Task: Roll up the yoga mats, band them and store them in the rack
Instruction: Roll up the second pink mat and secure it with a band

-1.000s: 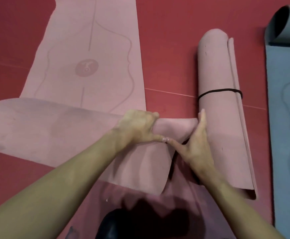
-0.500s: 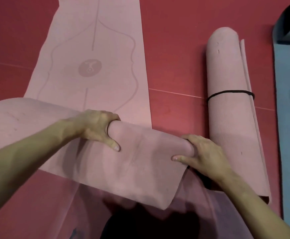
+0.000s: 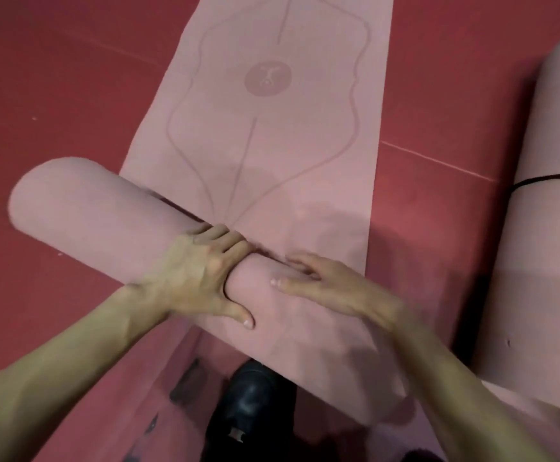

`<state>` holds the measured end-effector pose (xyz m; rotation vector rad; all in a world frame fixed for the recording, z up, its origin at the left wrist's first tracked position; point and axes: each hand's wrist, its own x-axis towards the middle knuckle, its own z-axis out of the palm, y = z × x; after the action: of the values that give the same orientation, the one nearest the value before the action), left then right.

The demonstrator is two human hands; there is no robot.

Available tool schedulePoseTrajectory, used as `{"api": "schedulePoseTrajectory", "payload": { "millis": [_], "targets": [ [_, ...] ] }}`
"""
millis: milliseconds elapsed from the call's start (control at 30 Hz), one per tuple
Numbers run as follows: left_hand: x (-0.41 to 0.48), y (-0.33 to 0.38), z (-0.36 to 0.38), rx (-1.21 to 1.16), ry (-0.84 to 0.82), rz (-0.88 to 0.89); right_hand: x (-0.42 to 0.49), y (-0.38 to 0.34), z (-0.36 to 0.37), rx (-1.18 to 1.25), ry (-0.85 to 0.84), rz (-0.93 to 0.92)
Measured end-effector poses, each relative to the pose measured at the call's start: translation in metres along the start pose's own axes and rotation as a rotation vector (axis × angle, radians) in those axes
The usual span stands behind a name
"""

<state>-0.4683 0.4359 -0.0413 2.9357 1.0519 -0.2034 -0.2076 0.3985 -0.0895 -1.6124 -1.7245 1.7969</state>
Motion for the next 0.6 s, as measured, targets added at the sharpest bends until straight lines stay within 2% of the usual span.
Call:
{"api": "schedulePoseTrajectory", "payload": {
  "millis": [100, 233, 367, 467, 600],
  "targets": [
    [-0.036, -0.009, 0.003, -0.087, -0.099, 0.021, 0.003, -0.004, 0.041, -0.099, -0.088, -0.006],
    [-0.07, -0.008, 0.022, -0.041, -0.228, -0.136, -0.01, -0.009, 0.089, -0.308, -0.087, -0.107],
    [-0.092, 0.0, 0.041, 0.106, -0.163, -0.071, -0.026, -0.009, 0.116, -0.335, -0.104, -0.075],
    [-0.097, 0.011, 0.059, 0.045, -0.105, -0.094, -0.029, -0.012, 0.128, -0.398, -0.139, -0.059],
    [-0.118, 0.027, 0.091, -0.059, -0.136, -0.154, -0.021, -0.009, 0.161, -0.542, 0.053, -0.135]
  ]
}}
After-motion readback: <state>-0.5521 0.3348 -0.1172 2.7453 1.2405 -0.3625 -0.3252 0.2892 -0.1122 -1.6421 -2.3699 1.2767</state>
